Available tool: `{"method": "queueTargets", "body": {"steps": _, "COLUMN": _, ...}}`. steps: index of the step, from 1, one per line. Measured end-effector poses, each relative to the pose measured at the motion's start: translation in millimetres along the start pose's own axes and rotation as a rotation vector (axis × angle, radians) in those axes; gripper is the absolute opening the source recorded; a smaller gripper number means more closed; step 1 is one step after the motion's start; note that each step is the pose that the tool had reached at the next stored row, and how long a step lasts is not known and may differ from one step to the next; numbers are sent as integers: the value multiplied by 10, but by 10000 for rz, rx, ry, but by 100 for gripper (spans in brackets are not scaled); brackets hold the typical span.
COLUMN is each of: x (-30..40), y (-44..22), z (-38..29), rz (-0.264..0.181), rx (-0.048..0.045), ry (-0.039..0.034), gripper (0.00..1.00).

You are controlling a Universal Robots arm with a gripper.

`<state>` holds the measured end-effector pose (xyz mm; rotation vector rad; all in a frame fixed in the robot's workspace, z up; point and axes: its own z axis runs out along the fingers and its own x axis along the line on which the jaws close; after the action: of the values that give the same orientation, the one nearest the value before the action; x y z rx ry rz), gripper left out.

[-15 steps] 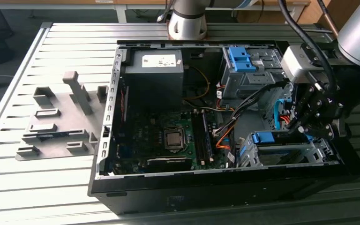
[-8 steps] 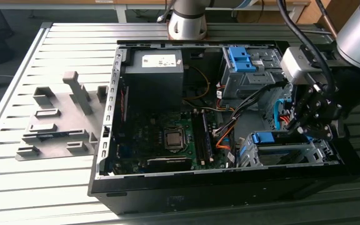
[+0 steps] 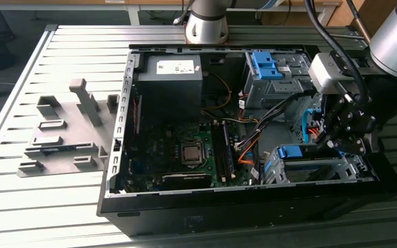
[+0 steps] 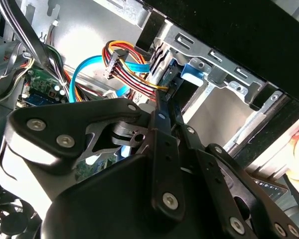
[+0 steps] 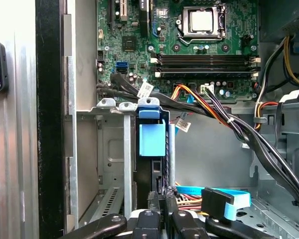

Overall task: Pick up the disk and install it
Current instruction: 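Insert the first disk wire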

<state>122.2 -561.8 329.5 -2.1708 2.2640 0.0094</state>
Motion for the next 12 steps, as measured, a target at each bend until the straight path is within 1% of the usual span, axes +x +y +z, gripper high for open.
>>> {"method": "queueTargets", "body": {"steps": 4, "x": 0, "y": 0, "z": 1, "rz": 1, "rx": -1, "ry": -9, "gripper": 17}}
{"method": "queueTargets", "body": {"steps": 5, "x": 0, "y": 0, "z": -9, "rz": 2, "rx": 0, "ry": -7, "gripper": 24}}
{"method": "queueTargets", "body": {"steps": 12, "x": -1, "y": 0, "z": -96, "rz": 1, "rx": 0, "ry": -3, "gripper": 24}}
